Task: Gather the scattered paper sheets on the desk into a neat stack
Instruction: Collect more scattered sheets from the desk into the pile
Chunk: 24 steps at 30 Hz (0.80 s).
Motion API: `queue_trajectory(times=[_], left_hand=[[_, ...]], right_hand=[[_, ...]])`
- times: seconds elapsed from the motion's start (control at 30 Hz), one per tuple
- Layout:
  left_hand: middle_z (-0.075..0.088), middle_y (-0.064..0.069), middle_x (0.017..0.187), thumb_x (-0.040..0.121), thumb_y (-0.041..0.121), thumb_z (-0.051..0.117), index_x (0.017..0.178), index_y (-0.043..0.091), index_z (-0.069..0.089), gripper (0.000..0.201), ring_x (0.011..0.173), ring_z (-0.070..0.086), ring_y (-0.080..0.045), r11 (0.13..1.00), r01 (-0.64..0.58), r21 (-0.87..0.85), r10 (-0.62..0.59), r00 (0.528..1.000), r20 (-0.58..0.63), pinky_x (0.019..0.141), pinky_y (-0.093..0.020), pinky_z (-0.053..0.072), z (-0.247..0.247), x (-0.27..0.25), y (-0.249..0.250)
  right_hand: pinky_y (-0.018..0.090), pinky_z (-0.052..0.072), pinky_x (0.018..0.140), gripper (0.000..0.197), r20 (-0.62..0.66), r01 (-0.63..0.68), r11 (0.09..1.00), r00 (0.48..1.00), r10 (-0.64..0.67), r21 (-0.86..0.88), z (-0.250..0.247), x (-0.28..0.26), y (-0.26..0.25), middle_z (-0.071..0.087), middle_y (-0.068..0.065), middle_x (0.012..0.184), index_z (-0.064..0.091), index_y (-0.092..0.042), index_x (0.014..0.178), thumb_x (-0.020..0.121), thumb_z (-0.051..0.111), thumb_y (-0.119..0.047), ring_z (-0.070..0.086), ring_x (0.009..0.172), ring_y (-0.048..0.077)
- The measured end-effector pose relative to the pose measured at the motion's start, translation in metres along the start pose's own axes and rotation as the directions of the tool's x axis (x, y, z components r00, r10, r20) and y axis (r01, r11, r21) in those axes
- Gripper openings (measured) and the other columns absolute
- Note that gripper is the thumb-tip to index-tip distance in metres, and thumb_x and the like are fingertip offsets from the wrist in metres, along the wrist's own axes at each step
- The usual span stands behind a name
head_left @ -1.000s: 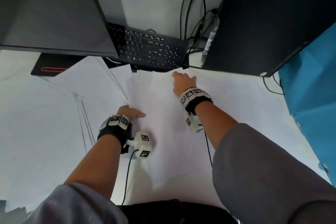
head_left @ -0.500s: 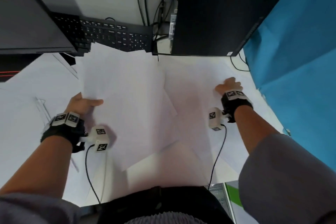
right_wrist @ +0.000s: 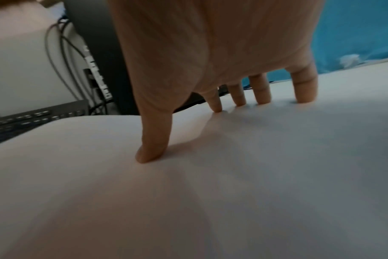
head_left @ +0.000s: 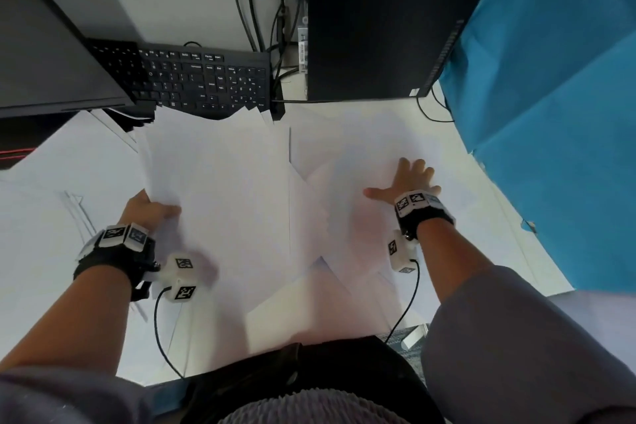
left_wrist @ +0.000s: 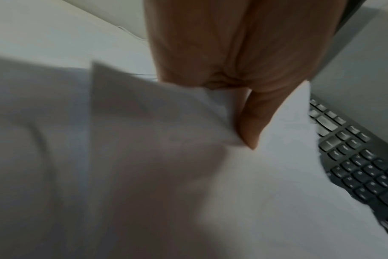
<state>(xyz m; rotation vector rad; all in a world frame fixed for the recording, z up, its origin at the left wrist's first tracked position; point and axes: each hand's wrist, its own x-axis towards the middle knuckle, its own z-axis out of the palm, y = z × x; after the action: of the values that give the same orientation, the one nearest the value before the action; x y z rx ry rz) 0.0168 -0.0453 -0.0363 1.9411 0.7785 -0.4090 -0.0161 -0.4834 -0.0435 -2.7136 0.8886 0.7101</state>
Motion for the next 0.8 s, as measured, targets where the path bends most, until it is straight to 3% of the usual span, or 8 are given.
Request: queue_trajectory(times=[0.13, 0.23, 0.3, 0.43, 0.6, 0.67, 0.73, 0.8], left_hand=[[0.063, -0.010, 0.086, 0.075, -0.004, 0.069, 0.090, 0.013, 0.061, 0.024, 0.098, 0.058, -0.030, 0.997, -0.055, -0.048, 0.056, 0.998, 0.003, 0.095, -0.046, 0.044, -0.014, -0.004, 0.003], [0.064, -0.010, 0.091, 0.078, -0.002, 0.068, 0.096, 0.015, 0.063, 0.026, 0.096, 0.057, -0.025, 0.990, -0.094, -0.105, 0.097, 0.995, 0.024, 0.095, -0.043, 0.042, -0.024, -0.011, 0.015], [0.064, -0.013, 0.097, 0.078, -0.001, 0.068, 0.097, 0.016, 0.063, 0.026, 0.096, 0.056, -0.025, 0.989, -0.108, -0.103, 0.109, 0.994, 0.010, 0.094, -0.042, 0.042, -0.028, -0.014, 0.023], [0.060, -0.015, 0.104, 0.081, -0.005, 0.064, 0.107, 0.009, 0.062, 0.030, 0.095, 0.054, -0.025, 0.988, -0.150, -0.027, 0.150, 0.989, 0.011, 0.088, -0.040, 0.043, -0.021, -0.026, 0.035], [0.058, -0.016, 0.108, 0.083, -0.012, 0.058, 0.123, -0.002, 0.055, 0.041, 0.102, 0.053, -0.027, 0.972, -0.207, 0.114, 0.210, 0.977, -0.017, 0.084, -0.033, 0.036, -0.003, -0.039, 0.034], [0.060, -0.023, 0.121, 0.082, -0.012, 0.059, 0.126, -0.003, 0.053, 0.045, 0.112, 0.056, -0.038, 0.973, -0.195, 0.124, 0.198, 0.980, -0.012, 0.084, -0.035, 0.039, 0.000, -0.039, 0.032], [0.059, -0.027, 0.123, 0.081, -0.012, 0.059, 0.126, -0.003, 0.054, 0.046, 0.113, 0.056, -0.040, 0.973, -0.188, 0.137, 0.191, 0.982, -0.007, 0.083, -0.035, 0.040, 0.003, -0.039, 0.030], [0.059, -0.026, 0.123, 0.082, -0.013, 0.058, 0.125, -0.002, 0.054, 0.045, 0.105, 0.057, -0.034, 0.972, -0.184, 0.145, 0.189, 0.982, -0.015, 0.082, -0.034, 0.039, 0.005, -0.043, 0.029]], right_hand=[[0.053, 0.030, 0.106, 0.105, -0.019, 0.166, 0.985, 0.986, -0.165, 0.042, 0.001, -0.008, 0.001, 0.019, 0.007, 0.151, 0.020, -0.021, 0.146, 0.065, 0.072, -0.063, 0.022, 0.137, 0.031], [0.055, 0.032, 0.104, 0.098, -0.097, -0.162, 0.955, 0.977, 0.191, 0.247, -0.010, -0.014, 0.019, 0.022, 0.011, 0.149, 0.022, -0.017, 0.145, 0.069, 0.074, -0.052, 0.024, 0.137, 0.033], [0.055, 0.030, 0.107, 0.096, 0.013, -0.369, 0.881, 0.924, 0.383, 0.296, -0.010, -0.021, 0.038, 0.019, 0.015, 0.152, 0.022, -0.018, 0.148, 0.071, 0.069, -0.047, 0.022, 0.138, 0.037], [0.049, 0.031, 0.112, 0.060, 0.141, -0.310, 0.922, 0.949, 0.283, 0.234, 0.001, -0.035, 0.052, 0.014, 0.020, 0.154, 0.038, -0.041, 0.138, 0.086, 0.056, -0.019, 0.027, 0.136, 0.043], [0.040, 0.042, 0.103, 0.052, 0.088, -0.210, 0.915, 0.978, 0.191, 0.346, -0.002, -0.050, 0.040, 0.036, 0.019, 0.144, 0.039, -0.028, 0.139, 0.091, 0.049, -0.010, 0.044, 0.126, 0.039], [0.033, 0.050, 0.081, 0.038, 0.123, -0.242, 0.837, 0.970, 0.209, 0.490, -0.009, -0.060, 0.034, 0.057, 0.015, 0.116, 0.053, -0.020, 0.125, 0.087, 0.057, -0.016, 0.061, 0.098, 0.032], [0.031, 0.048, 0.065, 0.035, 0.194, -0.334, 0.651, 0.940, 0.280, 0.681, -0.015, -0.065, 0.027, 0.062, 0.011, 0.085, 0.057, -0.012, 0.114, 0.084, 0.063, -0.029, 0.061, 0.074, 0.029], [0.038, 0.051, 0.082, 0.054, 0.204, -0.334, 0.548, 0.937, 0.285, 0.767, -0.017, -0.059, 0.018, 0.064, 0.014, 0.108, 0.051, -0.006, 0.127, 0.081, 0.068, -0.027, 0.062, 0.097, 0.033]])
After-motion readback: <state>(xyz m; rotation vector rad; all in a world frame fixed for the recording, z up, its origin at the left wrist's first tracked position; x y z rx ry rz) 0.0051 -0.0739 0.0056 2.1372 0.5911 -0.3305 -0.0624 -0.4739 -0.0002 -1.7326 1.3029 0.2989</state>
